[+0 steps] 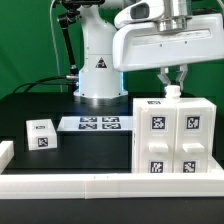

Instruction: Assemble cabinet

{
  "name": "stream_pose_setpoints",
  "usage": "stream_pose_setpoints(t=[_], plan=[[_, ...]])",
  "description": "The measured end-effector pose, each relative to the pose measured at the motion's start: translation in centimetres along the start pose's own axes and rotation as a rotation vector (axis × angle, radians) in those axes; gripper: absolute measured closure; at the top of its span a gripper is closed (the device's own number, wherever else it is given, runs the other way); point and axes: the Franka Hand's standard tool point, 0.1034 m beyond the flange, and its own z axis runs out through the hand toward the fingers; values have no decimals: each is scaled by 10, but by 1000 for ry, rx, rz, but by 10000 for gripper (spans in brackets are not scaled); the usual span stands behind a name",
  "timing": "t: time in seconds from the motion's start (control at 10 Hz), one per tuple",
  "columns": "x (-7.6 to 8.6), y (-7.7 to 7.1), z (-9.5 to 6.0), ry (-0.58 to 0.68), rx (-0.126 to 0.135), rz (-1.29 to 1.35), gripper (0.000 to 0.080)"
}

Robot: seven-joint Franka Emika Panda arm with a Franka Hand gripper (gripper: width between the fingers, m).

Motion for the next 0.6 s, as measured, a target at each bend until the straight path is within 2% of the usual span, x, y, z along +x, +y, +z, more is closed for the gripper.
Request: stream_pose_setpoints(t=[0.2,0.3,0.4,0.5,0.6], plan=[[0,0,0,-1,0,1,525],[0,0,1,-1,0,1,525],[-1,0,1,-3,0,1,348],[-10,1,5,-15,0,4,348],[-29,11,8,-40,0,-15,166]])
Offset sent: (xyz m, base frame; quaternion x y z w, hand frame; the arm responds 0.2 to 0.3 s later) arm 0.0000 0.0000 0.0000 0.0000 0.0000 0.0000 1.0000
